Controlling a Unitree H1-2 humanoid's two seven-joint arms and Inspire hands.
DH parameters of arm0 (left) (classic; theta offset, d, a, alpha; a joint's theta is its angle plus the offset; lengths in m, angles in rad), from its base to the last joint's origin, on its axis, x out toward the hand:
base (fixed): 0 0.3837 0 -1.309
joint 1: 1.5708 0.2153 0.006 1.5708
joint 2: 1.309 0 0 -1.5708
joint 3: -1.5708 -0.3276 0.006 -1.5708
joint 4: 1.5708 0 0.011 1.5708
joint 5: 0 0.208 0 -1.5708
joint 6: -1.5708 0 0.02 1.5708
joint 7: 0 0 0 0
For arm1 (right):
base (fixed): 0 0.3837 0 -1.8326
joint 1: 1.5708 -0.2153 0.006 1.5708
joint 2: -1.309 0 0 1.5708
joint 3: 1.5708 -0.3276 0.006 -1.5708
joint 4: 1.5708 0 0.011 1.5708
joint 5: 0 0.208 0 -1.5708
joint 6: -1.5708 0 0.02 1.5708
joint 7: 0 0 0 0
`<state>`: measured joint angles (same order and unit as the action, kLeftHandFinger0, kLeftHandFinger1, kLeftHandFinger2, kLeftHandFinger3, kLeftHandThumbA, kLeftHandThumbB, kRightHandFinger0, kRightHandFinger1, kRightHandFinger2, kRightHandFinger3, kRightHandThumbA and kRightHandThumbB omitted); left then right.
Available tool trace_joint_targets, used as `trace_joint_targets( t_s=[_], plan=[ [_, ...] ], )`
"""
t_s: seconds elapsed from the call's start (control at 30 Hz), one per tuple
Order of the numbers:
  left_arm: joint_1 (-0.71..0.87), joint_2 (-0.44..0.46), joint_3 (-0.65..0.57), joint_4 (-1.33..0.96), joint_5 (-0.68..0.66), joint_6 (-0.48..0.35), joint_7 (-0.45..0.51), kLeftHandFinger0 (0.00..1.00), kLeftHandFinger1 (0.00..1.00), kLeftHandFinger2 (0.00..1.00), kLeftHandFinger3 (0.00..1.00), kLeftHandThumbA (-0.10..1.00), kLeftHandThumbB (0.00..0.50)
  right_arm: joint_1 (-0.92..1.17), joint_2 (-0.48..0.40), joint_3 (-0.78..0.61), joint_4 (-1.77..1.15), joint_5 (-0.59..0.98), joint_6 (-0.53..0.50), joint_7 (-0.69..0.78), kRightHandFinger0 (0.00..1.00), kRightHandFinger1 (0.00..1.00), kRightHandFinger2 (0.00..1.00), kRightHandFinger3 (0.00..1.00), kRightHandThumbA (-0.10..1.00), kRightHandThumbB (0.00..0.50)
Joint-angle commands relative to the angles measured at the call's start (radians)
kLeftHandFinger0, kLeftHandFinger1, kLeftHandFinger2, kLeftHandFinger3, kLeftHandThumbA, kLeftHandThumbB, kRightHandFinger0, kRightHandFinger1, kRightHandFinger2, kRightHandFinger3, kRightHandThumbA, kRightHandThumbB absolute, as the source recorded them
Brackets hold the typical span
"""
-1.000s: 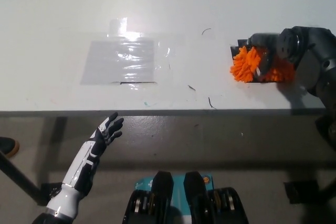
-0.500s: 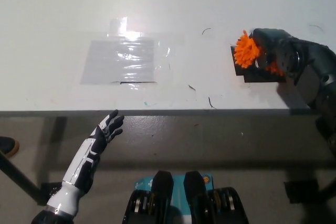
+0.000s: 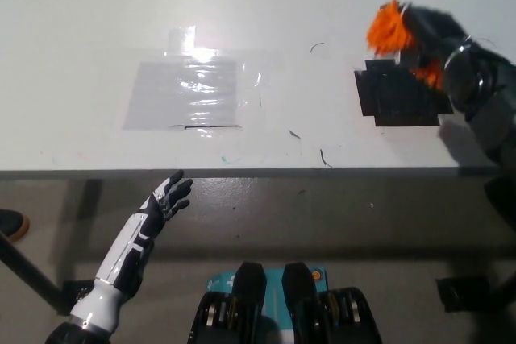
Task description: The robot uses it right hand to pick up an extended orange duster kept in the middle of the desk and presses its handle against the desk to collapse it
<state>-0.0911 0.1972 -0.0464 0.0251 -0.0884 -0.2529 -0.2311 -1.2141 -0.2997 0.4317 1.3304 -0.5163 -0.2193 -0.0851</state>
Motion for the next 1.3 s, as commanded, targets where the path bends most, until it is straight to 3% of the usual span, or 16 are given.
trace_joint_targets(
  t_s=[0.0, 0.1, 0.2, 0.23, 0.37, 0.4, 0.53, 0.67, 0.77, 0.87, 1.1, 1.27],
  plan=[
    [-0.001, 0.011, 0.009, -0.002, -0.016, -0.025, -0.010, 1.00, 1.00, 1.00, 1.00, 1.00, 0.114, -0.131, -0.035, -0.078, -0.094, 0.051, -0.127, -0.146, 0.04, 0.54, 0.88, 0.95, -0.10, 0.153],
    [0.001, 0.011, 0.009, -0.001, -0.017, -0.028, -0.011, 1.00, 1.00, 1.00, 1.00, 1.00, 0.100, -0.165, -0.028, -0.110, -0.139, 0.042, -0.164, -0.202, 0.01, 0.51, 0.87, 0.97, -0.10, 0.155],
    [0.001, 0.009, 0.009, 0.001, -0.013, -0.034, -0.008, 1.00, 1.00, 1.00, 1.00, 1.00, 0.085, -0.205, -0.011, -0.169, -0.190, 0.070, -0.214, -0.231, 0.00, 0.44, 0.79, 0.83, -0.10, 0.168],
    [0.001, 0.009, 0.009, 0.001, -0.012, -0.032, -0.007, 1.00, 1.00, 1.00, 1.00, 1.00, 0.085, -0.216, -0.004, -0.182, -0.208, 0.070, -0.198, -0.242, 0.00, 0.44, 0.80, 0.84, -0.10, 0.153],
    [-0.001, 0.009, 0.010, 0.002, -0.008, -0.031, -0.005, 1.00, 1.00, 1.00, 1.00, 1.00, 0.087, -0.237, 0.019, -0.227, -0.260, 0.076, -0.186, -0.278, 0.00, 0.38, 0.75, 0.83, -0.10, 0.179],
    [0.000, 0.009, 0.009, 0.000, -0.007, -0.031, -0.005, 1.00, 1.00, 1.00, 1.00, 1.00, 0.084, -0.242, 0.028, -0.234, -0.261, 0.069, -0.211, -0.316, 0.00, 0.31, 0.69, 0.81, -0.10, 0.170],
    [-0.003, 0.011, 0.010, 0.001, -0.002, -0.034, -0.004, 1.00, 1.00, 1.00, 1.00, 1.00, 0.097, -0.239, 0.074, -0.306, -0.263, 0.119, -0.222, -0.364, 0.00, 0.33, 0.73, 0.80, -0.10, 0.168],
    [0.000, 0.008, 0.011, -0.006, -0.023, -0.019, -0.010, 1.00, 1.00, 1.00, 1.00, 1.00, 0.099, -0.233, 0.105, -0.354, -0.234, 0.134, -0.231, -0.440, 0.00, 0.27, 0.69, 0.71, -0.10, 0.170],
    [0.008, 0.010, 0.011, -0.006, -0.028, -0.031, -0.013, 1.00, 1.00, 1.00, 1.00, 1.00, 0.088, -0.220, 0.134, -0.404, -0.212, 0.181, -0.236, -0.450, 0.00, 0.27, 0.72, 0.71, -0.10, 0.141],
    [0.014, 0.007, 0.009, -0.005, -0.020, -0.036, -0.009, 1.00, 1.00, 1.00, 1.00, 1.00, 0.094, -0.207, 0.150, -0.435, -0.197, 0.206, -0.251, -0.468, 0.00, 0.26, 0.73, 0.72, -0.10, 0.147],
    [0.028, 0.000, 0.007, -0.004, -0.021, -0.037, -0.007, 1.00, 1.00, 1.00, 1.00, 1.00, 0.104, -0.165, 0.180, -0.497, -0.146, 0.300, -0.251, -0.484, 0.00, 0.14, 0.59, 0.63, -0.10, 0.134],
    [0.035, -0.002, 0.006, -0.010, -0.022, -0.036, -0.006, 1.00, 1.00, 1.00, 1.00, 1.00, 0.098, -0.163, 0.184, -0.520, -0.104, 0.317, -0.251, -0.520, 0.00, 0.13, 0.57, 0.61, -0.10, 0.146]
  ],
)
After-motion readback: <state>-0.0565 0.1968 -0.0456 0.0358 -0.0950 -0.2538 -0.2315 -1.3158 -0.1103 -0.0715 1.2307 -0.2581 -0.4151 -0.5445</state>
